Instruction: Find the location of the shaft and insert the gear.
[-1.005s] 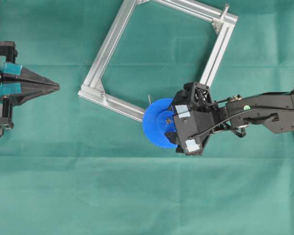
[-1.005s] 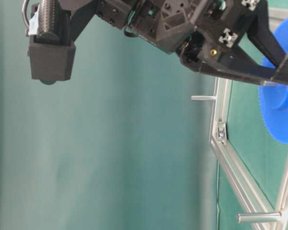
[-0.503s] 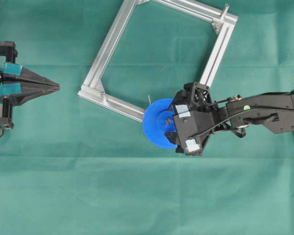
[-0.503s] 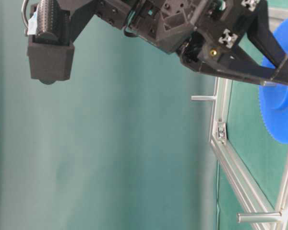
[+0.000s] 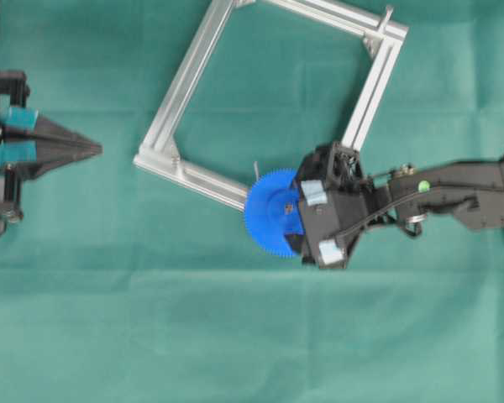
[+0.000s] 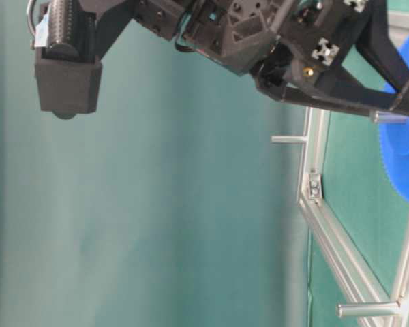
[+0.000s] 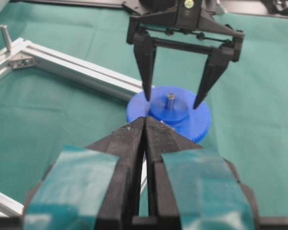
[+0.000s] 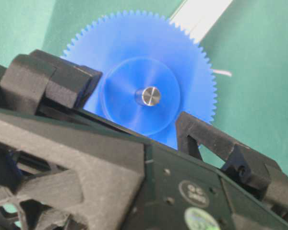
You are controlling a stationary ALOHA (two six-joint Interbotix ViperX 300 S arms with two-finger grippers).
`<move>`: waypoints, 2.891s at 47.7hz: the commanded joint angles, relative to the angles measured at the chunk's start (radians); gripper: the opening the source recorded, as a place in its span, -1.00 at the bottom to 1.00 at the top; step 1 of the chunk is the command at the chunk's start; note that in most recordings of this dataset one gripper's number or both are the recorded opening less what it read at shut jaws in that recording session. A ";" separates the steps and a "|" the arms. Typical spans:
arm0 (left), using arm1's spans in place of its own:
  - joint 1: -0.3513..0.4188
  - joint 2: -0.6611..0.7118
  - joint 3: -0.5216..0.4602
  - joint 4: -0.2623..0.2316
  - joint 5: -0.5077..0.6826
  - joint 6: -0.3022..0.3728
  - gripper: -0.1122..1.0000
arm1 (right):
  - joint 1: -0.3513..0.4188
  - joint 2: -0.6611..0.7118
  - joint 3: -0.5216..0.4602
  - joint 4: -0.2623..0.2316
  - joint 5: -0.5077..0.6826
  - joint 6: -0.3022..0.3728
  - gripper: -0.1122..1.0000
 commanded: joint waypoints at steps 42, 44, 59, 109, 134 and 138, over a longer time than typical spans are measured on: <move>0.003 0.006 -0.011 -0.002 -0.003 0.000 -0.78 | 0.015 -0.183 -0.015 -0.015 0.041 -0.009 0.81; 0.003 0.006 -0.011 -0.002 -0.002 0.000 -0.78 | 0.015 -0.193 -0.014 -0.015 0.046 -0.009 0.80; 0.003 0.006 -0.011 -0.002 -0.003 0.000 -0.78 | 0.017 -0.213 -0.003 -0.015 0.046 -0.009 0.80; 0.002 0.006 -0.009 -0.002 -0.003 0.000 -0.78 | 0.025 -0.314 0.083 -0.015 0.048 -0.003 0.80; 0.003 0.006 -0.011 -0.002 -0.003 0.000 -0.78 | 0.037 -0.376 0.140 -0.014 0.048 -0.002 0.80; 0.003 0.006 -0.011 -0.002 -0.003 0.000 -0.78 | 0.038 -0.380 0.143 -0.015 0.048 -0.002 0.80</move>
